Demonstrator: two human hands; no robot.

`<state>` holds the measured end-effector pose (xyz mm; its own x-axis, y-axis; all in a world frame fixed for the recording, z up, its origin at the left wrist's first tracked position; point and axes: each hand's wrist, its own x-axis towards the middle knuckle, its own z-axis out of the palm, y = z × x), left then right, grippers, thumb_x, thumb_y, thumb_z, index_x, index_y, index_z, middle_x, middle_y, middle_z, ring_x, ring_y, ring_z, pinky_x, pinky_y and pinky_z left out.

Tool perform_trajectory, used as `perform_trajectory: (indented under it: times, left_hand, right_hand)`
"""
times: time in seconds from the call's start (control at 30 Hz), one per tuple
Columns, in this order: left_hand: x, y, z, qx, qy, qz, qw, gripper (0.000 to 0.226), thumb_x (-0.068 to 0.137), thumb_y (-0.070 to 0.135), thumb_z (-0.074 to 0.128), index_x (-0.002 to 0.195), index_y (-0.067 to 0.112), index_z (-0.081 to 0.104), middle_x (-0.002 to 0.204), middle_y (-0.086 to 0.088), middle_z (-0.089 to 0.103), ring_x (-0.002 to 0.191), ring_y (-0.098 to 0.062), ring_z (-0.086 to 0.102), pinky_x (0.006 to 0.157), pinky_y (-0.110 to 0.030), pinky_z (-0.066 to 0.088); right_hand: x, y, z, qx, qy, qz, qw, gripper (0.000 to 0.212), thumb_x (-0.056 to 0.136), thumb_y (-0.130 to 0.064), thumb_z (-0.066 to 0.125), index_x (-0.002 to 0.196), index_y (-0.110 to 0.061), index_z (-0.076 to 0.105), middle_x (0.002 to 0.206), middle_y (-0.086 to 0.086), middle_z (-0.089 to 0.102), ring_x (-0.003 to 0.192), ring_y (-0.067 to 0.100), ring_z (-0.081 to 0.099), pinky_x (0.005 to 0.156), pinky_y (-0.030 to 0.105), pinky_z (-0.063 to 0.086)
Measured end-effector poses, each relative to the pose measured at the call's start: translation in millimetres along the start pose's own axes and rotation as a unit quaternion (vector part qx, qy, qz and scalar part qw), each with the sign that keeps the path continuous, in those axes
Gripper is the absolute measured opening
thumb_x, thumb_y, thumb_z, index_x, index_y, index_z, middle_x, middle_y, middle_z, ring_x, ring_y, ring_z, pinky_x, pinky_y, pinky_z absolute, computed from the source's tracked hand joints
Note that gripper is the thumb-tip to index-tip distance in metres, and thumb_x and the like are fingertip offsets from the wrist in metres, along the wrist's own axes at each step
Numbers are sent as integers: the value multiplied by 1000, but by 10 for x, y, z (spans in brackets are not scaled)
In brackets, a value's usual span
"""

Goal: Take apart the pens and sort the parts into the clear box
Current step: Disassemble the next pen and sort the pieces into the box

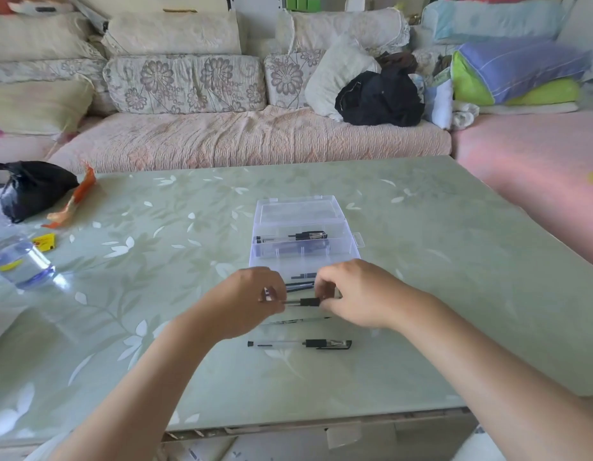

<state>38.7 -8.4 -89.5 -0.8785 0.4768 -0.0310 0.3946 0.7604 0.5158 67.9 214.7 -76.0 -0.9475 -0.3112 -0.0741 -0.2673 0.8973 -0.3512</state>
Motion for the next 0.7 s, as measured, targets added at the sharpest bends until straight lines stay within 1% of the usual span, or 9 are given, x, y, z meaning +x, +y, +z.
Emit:
perform_trajectory:
  times: [0.1,0.17,0.2,0.27,0.37,0.47,0.53,0.63,0.7]
  left_hand:
    - [26,21,-28,0,35,-1,999,9,90,25,63,88,32,60,82,16,59,69,-2,54,64,-17,41]
    - [38,39,-28,-2,45,7,999,13,94,22,57,95,35,57,87,17,61,75,-2,56,66,-19,43]
    - [35,49,-30,-3,47,11,999,16,94,21,55,100,36,56,89,18,60,76,-2,56,68,-20,44]
    - [24,67,-25,7,51,23,998,18,94,24,56,105,38,56,91,19,59,73,-1,55,68,-21,46]
    - [7,98,14,30,70,42,996,11,89,37,63,100,40,60,92,19,60,71,6,54,62,-18,40]
    - [27,118,82,50,93,68,992,6,91,36,62,95,32,65,89,15,64,78,-2,56,61,-19,39]
    - [39,114,90,41,96,64,993,6,92,36,62,91,31,65,86,15,64,77,-4,57,58,-13,38]
    - [41,99,70,14,96,60,994,4,91,33,64,87,31,65,83,17,62,75,3,55,61,-10,38]
    - [35,94,61,5,99,63,993,5,91,29,65,86,29,65,81,18,60,74,7,53,62,-9,37]
  right_hand:
    - [52,-12,-8,26,24,-2,999,18,93,-27,54,111,-31,58,109,-10,65,98,15,58,85,34,49]
    - [94,-43,-4,12,18,-14,1000,23,98,-30,48,119,-28,58,119,-7,63,109,17,56,92,37,47]
    - [115,-63,1,-7,12,-22,1000,24,99,-32,46,119,-26,59,118,-6,62,110,19,55,92,38,46]
    - [135,-107,4,-32,1,-30,999,26,101,-34,42,113,-22,62,110,-4,62,105,21,55,88,39,47]
    - [132,-138,41,-28,0,-37,999,25,102,-34,39,101,-20,61,95,-3,60,92,22,55,80,40,49]
    - [111,-152,88,-15,-13,-32,999,22,102,-32,38,85,-24,50,78,-5,53,79,23,53,66,36,44]
    - [99,-176,92,-11,-17,-30,999,22,102,-32,37,85,-25,48,78,-5,53,78,23,53,65,36,42]
    - [82,-212,69,-21,-6,-33,999,23,102,-30,36,94,-19,55,87,0,61,83,26,55,72,39,48]
    - [81,-227,61,-33,0,-39,999,20,101,-25,37,94,-16,53,85,5,61,80,29,54,71,40,48]
